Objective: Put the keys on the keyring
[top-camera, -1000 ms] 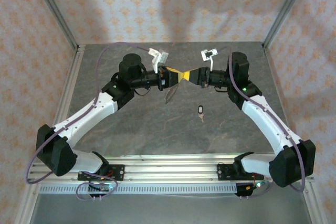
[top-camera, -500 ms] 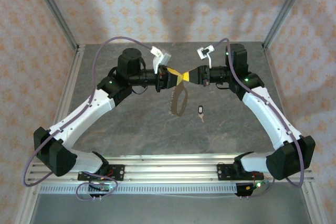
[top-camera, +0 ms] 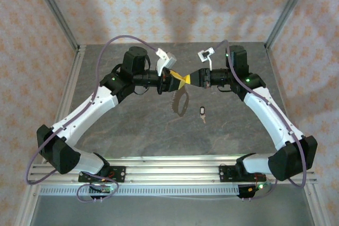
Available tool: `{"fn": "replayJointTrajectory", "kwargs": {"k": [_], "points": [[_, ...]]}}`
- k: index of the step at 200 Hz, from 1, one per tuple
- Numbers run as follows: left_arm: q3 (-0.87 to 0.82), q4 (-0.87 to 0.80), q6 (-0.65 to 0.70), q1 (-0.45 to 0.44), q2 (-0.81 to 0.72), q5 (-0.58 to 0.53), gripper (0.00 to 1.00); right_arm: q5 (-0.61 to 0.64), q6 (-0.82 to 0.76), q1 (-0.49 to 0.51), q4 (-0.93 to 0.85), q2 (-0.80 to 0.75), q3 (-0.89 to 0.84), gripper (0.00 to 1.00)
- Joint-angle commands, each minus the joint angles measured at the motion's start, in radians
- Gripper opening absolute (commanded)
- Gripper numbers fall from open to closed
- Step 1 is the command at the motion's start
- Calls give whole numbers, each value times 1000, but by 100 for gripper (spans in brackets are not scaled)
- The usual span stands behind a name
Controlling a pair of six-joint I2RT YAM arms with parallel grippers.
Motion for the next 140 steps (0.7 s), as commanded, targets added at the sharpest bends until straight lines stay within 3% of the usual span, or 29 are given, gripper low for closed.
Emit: {"fn": "replayJointTrajectory", "kwargs": {"k": [1,12,54,75,101,140], "points": [[25,-64,22,-89,25,185,8,124,32,15,179,-2,-10,0],[31,-73,28,-92,29,178,0,144,42,15,191,-10,-21,0],[29,-62,19,-97,29,103,0,196,93,16,260,-37,-69,0],[1,-27,-4,-97,17,-1,0,240,152,17,338,-50,-116,0],[-48,15,-29,-97,1,-227,0,321,234,22,451,-62,-188,0],[-110,101,-48,-97,-10,-300,0,407,320,45,578,-65,-256,0]]}}
